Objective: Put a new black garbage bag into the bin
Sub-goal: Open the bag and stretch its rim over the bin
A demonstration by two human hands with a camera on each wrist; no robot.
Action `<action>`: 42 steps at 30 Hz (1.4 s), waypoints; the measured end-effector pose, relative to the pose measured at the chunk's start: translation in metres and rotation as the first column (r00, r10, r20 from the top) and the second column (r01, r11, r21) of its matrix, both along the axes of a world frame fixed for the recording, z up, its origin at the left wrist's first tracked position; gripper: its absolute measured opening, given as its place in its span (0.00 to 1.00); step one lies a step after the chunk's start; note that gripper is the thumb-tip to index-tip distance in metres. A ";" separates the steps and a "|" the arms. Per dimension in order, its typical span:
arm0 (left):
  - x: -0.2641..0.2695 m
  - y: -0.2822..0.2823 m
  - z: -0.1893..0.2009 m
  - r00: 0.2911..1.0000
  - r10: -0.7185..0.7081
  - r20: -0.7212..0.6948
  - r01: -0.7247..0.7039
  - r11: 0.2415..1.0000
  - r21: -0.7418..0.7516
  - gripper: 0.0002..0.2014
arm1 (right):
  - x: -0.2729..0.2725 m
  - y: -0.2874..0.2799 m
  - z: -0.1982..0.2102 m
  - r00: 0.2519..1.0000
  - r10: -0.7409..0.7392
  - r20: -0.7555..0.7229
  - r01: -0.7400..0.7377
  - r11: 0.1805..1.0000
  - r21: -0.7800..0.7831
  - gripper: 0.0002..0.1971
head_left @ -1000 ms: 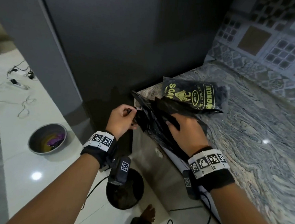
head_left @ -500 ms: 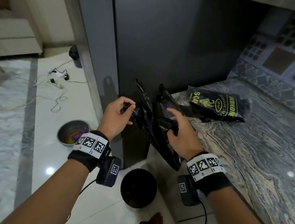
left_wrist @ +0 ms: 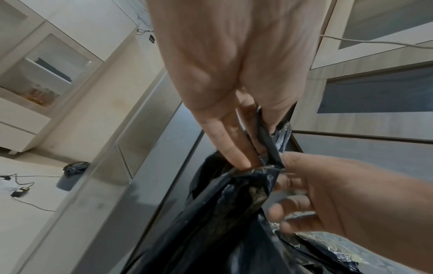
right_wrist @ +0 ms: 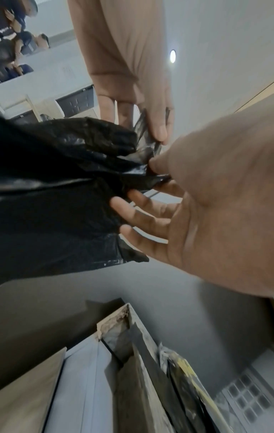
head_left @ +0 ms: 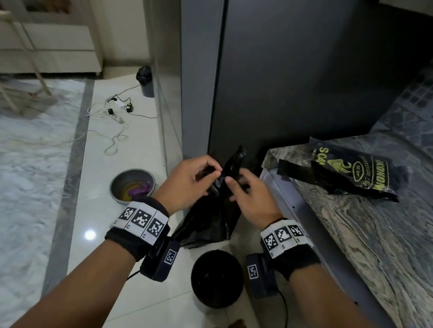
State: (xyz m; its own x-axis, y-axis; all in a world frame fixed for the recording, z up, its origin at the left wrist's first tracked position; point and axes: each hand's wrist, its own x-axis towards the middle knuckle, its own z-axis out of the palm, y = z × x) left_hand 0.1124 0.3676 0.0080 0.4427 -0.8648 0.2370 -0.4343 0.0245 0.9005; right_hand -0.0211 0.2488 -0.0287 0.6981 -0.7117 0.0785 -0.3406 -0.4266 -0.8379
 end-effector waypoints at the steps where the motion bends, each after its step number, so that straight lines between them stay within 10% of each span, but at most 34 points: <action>1: 0.002 0.002 -0.001 1.000 0.001 -0.008 -0.001 1.000 0.007 0.03 | 0.004 -0.001 -0.001 1.000 -0.021 -0.003 0.020 0.997 -0.073 0.25; 6: 0.019 0.012 -0.011 0.997 0.077 -0.018 -0.076 0.997 0.027 0.02 | 0.005 -0.001 0.002 0.992 -0.127 0.003 0.125 0.966 -0.227 0.11; 14: 0.029 0.022 -0.035 0.981 0.183 -0.066 -0.172 0.974 0.146 0.04 | -0.008 -0.015 -0.018 0.981 -0.189 0.044 0.180 0.970 0.165 0.06; 22: 0.016 0.018 -0.051 0.959 0.235 -0.157 -0.188 0.946 0.264 0.03 | -0.020 -0.031 -0.037 0.970 -0.227 -0.081 0.236 0.965 0.113 0.22; 42: -0.042 0.018 -0.116 0.851 0.489 -0.193 -0.390 0.832 0.394 0.02 | -0.046 -0.071 -0.111 0.961 -0.211 -0.178 0.250 0.939 0.238 0.10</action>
State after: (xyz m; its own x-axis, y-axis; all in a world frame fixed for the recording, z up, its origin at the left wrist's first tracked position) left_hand 0.0700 0.3857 -0.1080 0.7973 -0.5648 -0.2130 -0.0608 -0.4262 0.9026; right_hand -0.0672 0.1779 -0.1401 0.5022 -0.8366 -0.2187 -0.5322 -0.0997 -0.8408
